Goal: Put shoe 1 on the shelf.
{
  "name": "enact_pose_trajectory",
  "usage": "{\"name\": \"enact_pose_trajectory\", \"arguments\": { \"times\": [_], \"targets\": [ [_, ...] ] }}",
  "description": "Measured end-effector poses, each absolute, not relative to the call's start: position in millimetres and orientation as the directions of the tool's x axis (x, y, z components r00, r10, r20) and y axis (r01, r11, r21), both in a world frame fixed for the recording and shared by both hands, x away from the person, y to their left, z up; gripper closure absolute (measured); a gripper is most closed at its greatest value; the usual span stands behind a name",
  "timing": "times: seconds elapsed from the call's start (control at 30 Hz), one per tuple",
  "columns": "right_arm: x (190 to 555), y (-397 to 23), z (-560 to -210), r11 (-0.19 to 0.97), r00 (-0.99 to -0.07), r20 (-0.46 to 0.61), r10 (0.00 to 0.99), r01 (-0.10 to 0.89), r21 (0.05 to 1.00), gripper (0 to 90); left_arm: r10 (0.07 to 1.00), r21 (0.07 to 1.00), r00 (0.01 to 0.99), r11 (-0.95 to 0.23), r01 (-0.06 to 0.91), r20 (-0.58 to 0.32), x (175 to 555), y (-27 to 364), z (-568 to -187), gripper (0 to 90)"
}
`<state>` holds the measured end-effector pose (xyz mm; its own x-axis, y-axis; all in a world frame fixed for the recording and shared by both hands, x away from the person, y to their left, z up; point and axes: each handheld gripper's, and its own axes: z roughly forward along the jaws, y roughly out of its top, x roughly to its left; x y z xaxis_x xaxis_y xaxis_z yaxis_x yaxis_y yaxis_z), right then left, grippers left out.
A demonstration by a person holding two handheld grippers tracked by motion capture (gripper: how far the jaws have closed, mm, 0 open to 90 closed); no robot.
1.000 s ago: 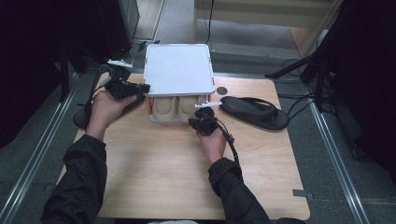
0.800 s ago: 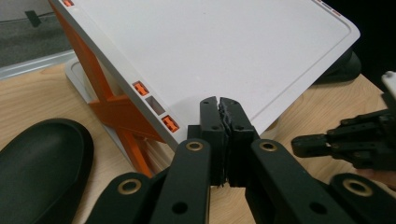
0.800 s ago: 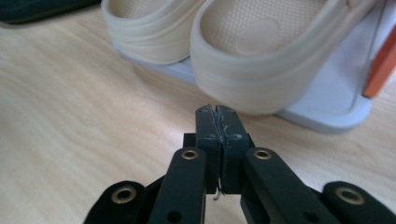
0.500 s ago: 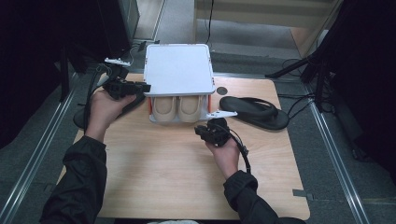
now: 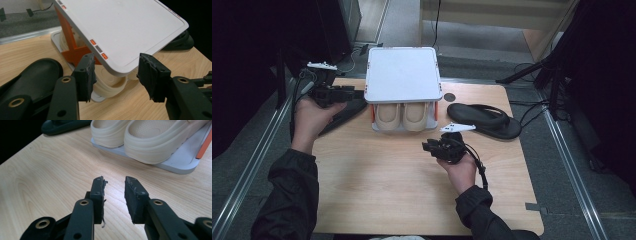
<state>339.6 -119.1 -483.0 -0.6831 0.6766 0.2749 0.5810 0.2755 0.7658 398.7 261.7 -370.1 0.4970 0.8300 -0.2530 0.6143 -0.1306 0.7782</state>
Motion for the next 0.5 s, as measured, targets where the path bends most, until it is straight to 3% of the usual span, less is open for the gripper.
{"name": "enact_pose_trajectory", "arguments": {
  "times": [0.23, 0.5],
  "targets": [
    [327.2, -133.0, -483.3, 0.276, -0.706, 0.255, 0.661, 0.545, 0.792, 61.7, 0.853, 0.774, 0.452, -0.096, 0.626, -0.260, 392.4, 277.2, -375.5, 47.5],
    [316.4, -147.0, -486.4, 0.272, -0.705, 0.269, 0.656, 0.553, 0.788, 60.6, 0.881, 0.769, 0.416, -0.101, 0.631, -0.225, 390.8, 289.7, -387.1, 72.5]
  ]
}}
